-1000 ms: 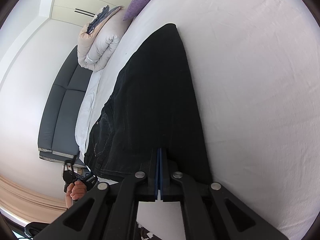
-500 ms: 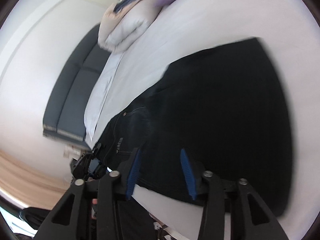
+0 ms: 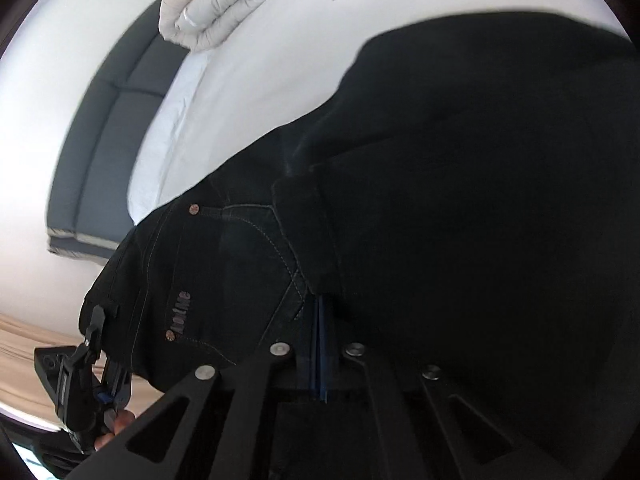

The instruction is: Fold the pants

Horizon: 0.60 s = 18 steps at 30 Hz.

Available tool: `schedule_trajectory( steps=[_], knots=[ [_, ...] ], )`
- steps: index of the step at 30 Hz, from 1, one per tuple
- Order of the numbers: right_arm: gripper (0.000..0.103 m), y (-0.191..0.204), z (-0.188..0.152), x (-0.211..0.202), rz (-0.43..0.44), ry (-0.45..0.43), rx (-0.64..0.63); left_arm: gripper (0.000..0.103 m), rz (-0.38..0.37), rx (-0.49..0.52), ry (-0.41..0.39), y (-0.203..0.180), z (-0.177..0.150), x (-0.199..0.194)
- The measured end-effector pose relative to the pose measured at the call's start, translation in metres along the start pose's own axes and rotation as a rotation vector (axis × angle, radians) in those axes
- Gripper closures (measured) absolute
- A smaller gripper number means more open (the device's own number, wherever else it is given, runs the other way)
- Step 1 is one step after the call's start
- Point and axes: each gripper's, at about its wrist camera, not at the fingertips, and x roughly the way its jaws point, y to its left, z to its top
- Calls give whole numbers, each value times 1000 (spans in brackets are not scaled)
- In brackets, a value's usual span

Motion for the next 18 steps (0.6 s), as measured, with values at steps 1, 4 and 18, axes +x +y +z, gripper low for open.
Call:
schedule_trajectory(
  steps=[1, 4, 18],
  knots=[
    [103, 0, -2, 0, 0, -10, -15, 83, -4, 48, 5, -17, 0, 4],
    [103, -4, -6, -6, 40, -30, -19, 83, -18, 149, 26, -59, 1, 20],
    [17, -95, -23, -150, 373, -253, 145, 83, -23, 662, 292, -236, -122, 136]
  ],
)
